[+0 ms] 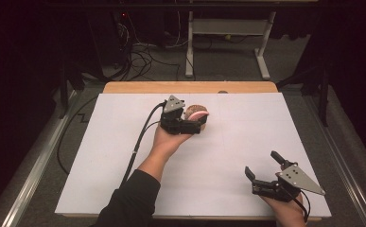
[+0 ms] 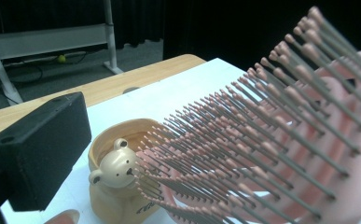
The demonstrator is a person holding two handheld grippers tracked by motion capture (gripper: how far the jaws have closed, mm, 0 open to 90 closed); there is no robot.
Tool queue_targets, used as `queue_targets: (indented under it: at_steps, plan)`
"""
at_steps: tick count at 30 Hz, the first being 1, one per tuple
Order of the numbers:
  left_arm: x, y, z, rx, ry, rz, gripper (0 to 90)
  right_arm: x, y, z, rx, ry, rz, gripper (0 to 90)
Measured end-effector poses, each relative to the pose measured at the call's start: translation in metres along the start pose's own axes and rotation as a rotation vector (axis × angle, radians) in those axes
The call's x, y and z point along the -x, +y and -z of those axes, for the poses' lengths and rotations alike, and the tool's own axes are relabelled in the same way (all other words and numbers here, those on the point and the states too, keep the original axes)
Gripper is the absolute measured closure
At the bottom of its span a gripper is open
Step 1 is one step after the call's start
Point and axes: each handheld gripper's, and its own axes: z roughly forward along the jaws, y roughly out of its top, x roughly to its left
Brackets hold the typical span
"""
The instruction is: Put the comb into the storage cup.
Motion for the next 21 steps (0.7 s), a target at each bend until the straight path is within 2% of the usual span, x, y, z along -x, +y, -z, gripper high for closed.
queue_targets:
  at_steps: [10,17,21]
  plan:
    - [0.001,-0.009,-0.001,-0.008,0.001,0.003,0.0,0.000,0.000,0.000,-0.001,0.000,0.003,0.3]
    - [0.001,-0.019,0.006,-0.010,-0.012,-0.008,0.0,-0.001,0.000,-0.001,-0.005,0.003,0.006,0.3]
    - [0.000,-0.027,0.011,-0.001,-0.028,0.002,0.0,-0.001,0.000,-0.001,-0.007,0.002,0.006,0.3]
